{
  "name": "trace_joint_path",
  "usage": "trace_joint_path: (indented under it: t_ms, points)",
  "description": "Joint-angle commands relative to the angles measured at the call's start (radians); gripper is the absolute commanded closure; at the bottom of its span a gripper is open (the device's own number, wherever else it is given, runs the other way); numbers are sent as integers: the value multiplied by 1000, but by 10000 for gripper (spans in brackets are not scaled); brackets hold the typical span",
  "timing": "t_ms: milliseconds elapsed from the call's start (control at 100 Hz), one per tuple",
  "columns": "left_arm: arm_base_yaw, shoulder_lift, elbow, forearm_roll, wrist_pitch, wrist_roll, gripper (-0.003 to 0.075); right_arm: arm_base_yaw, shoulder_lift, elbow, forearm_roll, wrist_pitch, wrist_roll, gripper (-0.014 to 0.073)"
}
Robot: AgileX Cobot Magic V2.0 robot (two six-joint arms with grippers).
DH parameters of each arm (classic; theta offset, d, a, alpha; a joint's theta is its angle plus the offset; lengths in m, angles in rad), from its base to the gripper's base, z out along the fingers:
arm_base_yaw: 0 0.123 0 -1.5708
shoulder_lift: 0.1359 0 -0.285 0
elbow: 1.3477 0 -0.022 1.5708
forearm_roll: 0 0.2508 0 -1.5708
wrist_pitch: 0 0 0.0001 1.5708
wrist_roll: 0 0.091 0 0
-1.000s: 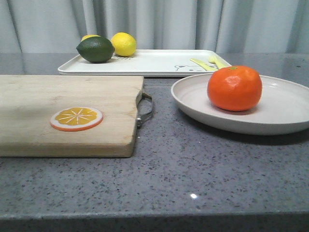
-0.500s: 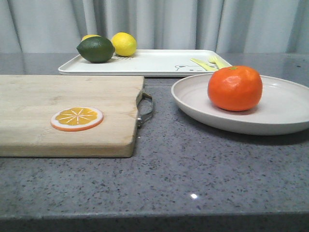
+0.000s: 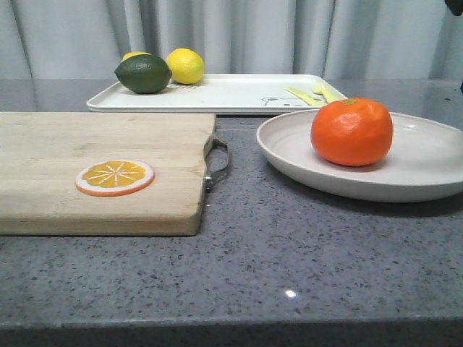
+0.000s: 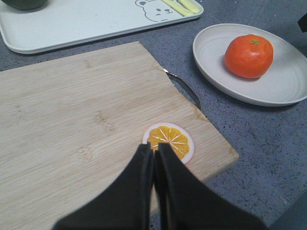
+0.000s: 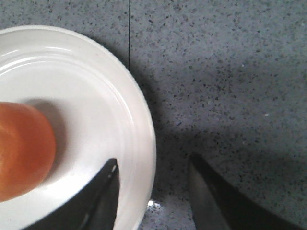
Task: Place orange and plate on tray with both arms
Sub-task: 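Lower the right gripper onto the white plate's rim and pinch it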
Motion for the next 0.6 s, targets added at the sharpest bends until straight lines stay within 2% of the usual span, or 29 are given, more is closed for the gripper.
trace_joint_path:
  t_ms: [0, 590]
  points:
    - [6, -3, -27, -11, -73, 0, 739, 1, 7, -48, 11, -21, -13, 232]
    - [6, -3, -27, -11, -73, 0, 739, 1, 128, -70, 30, -19, -13, 234]
